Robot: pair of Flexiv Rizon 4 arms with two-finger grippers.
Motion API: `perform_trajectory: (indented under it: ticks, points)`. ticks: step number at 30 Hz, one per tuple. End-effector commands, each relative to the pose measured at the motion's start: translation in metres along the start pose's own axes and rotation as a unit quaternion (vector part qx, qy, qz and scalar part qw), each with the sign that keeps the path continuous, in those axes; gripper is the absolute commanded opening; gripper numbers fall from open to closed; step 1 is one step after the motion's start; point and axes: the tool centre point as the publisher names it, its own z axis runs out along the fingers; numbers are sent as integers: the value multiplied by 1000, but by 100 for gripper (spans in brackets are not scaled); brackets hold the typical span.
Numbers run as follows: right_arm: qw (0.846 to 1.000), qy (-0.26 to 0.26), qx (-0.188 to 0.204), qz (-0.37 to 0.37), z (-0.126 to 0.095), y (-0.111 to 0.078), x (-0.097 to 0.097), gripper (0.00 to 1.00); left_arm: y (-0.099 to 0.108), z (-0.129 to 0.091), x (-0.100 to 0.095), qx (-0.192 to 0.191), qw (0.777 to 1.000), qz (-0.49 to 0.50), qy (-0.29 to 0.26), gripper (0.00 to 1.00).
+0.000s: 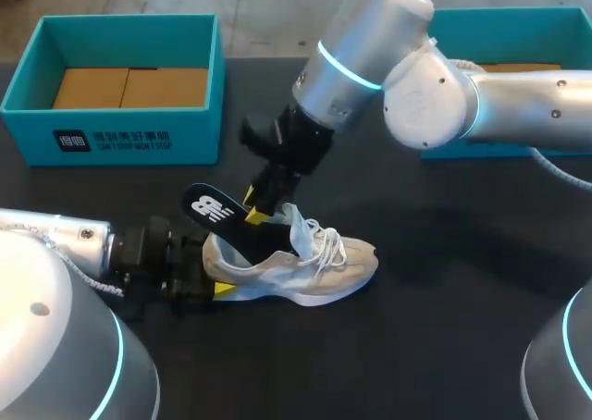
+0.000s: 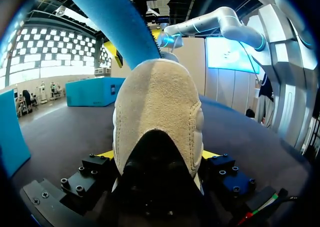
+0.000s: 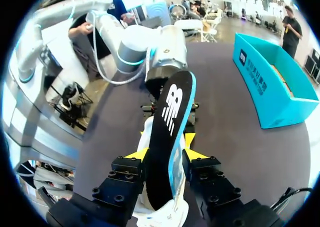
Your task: Take the shoe out of the shoebox, open the shoe tongue, remove and reinsert the insole, then place the shoe into the shoebox
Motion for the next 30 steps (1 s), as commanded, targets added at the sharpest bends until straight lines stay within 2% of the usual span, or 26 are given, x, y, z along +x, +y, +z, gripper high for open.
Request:
perform_trajectory:
  ticks: [1, 8, 21, 25, 27, 28, 30]
  points:
    - [999, 35, -9, 9, 13, -3, -10, 43, -1, 0, 0, 0, 1000, 0, -1, 0]
    - [997, 59, -23, 34, 22, -4, -12, 40, -1, 0, 0, 0, 1000, 0, -1, 0]
    - [993, 102, -33, 38, 31, 7, 0, 37, -1, 0, 0, 0, 1000, 0, -1, 0]
    - [993, 106, -31, 42, 32, 7, 1, 24, -1, 0, 0, 0, 1000, 0, -1, 0]
    - [993, 108, -30, 44, 32, 7, 1, 12, -1, 0, 0, 0, 1000, 0, -1, 0]
    - [993, 109, -30, 44, 32, 7, 1, 0, -1, 0, 0, 0, 1000, 0, -1, 0]
    - [992, 109, -30, 49, 32, 7, 2, 0, -1, 0, 0, 0, 1000, 0, -1, 0]
